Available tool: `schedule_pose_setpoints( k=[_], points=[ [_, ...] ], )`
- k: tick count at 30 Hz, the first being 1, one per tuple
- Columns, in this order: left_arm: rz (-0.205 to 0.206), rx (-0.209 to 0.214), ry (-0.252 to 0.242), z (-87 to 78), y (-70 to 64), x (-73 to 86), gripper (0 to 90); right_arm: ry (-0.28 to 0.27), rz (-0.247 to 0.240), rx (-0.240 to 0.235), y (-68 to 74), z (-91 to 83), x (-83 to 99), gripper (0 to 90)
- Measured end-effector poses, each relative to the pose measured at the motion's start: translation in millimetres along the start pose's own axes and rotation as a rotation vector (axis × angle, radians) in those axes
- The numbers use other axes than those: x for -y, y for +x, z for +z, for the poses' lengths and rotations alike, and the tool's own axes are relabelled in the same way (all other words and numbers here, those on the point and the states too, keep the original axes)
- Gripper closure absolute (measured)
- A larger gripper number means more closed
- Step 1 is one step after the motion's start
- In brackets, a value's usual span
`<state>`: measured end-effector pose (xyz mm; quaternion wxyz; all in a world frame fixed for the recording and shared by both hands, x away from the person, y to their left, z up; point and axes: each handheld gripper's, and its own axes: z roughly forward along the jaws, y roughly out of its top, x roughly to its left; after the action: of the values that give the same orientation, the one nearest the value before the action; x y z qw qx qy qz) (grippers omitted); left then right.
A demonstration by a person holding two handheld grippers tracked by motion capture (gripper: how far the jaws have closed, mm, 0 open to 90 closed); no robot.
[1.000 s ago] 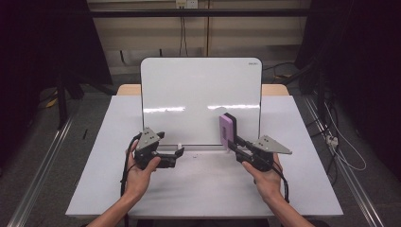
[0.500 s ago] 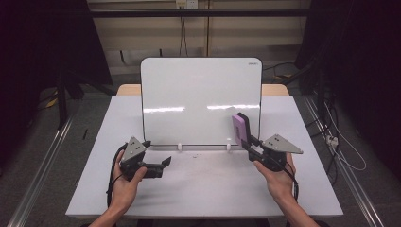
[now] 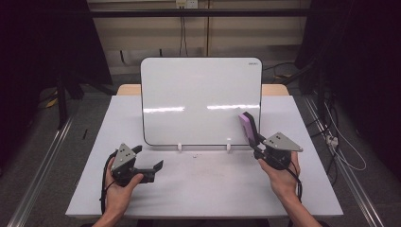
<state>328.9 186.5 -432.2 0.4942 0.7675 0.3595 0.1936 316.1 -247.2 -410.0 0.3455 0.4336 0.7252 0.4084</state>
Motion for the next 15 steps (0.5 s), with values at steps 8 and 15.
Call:
schedule_pose_setpoints(
  k=[8,15],
  points=[
    [0.033,0.02,0.02,5.2,-9.9,1.1,5.1,0.036,-0.088,0.069,0.1,8.0,-1.5,66.7],
    [0.005,0.005,0.03,6.9,-4.0,3.9,5.4,0.096,-0.175,0.121,7.4,21.1,-0.9,66.7]
  ],
)
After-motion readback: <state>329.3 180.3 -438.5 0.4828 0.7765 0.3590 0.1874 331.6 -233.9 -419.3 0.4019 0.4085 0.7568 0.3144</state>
